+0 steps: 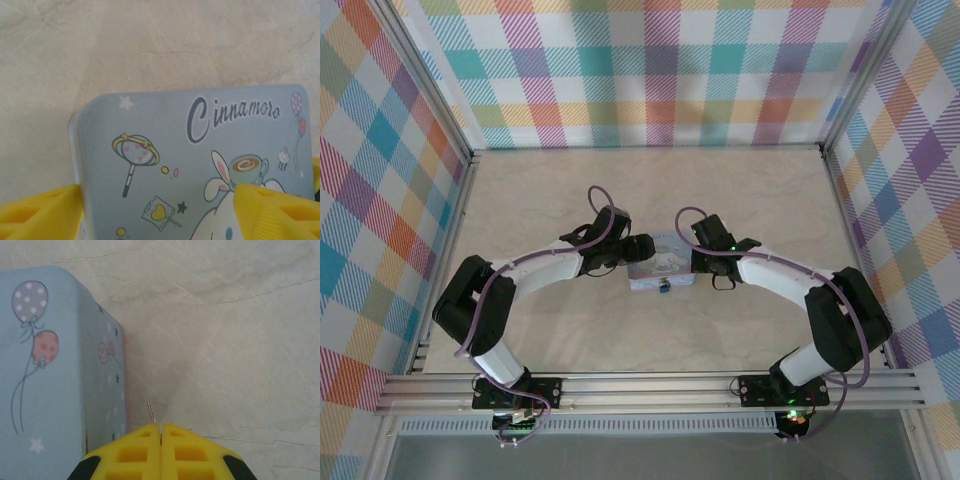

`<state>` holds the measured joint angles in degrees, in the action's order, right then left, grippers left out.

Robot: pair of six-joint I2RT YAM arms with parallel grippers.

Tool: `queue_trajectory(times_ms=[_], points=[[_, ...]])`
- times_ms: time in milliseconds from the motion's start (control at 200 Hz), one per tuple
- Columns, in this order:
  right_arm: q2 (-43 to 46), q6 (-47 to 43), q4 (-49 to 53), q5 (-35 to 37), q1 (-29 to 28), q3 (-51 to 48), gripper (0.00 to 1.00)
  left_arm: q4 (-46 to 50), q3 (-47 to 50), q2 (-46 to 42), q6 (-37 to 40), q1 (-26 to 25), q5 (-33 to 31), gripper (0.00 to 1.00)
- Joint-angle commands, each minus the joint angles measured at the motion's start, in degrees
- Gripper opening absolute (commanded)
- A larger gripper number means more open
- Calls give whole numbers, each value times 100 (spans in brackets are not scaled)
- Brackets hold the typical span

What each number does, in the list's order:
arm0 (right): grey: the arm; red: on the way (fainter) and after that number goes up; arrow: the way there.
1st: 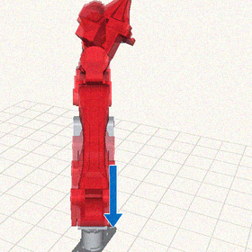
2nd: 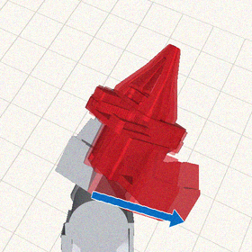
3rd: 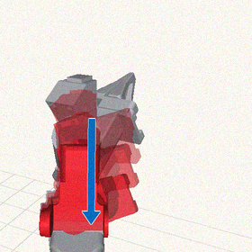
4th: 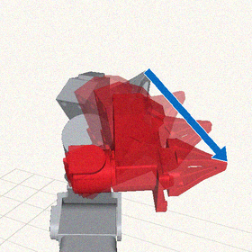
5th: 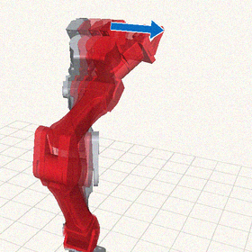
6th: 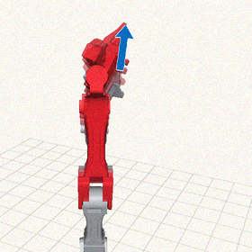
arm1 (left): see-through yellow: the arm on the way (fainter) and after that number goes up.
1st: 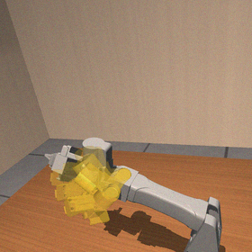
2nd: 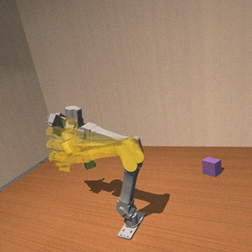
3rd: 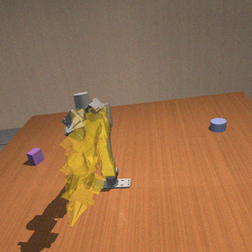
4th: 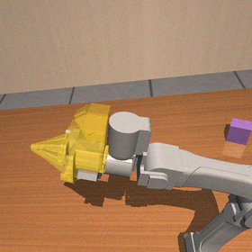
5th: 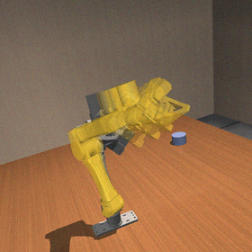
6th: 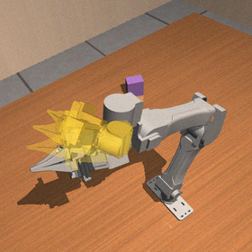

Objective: Unlock a padlock with a key

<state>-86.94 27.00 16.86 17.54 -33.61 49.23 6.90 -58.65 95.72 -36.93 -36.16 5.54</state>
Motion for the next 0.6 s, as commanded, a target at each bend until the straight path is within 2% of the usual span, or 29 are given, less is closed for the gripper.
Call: queue_trajectory(times_ms=[0, 375, 595], points=[[-106, 187, -116, -102, -84, 192, 0, -197, -329, 186, -43, 81, 209, 78], [-396, 314, -217, -78, -168, 406, 0, -15, -1134, 858, 108, 347, 234, 78], [-382, 288, -145, -31, -162, 483, 0, -24, -718, 378, 133, 665, 192, 81]])
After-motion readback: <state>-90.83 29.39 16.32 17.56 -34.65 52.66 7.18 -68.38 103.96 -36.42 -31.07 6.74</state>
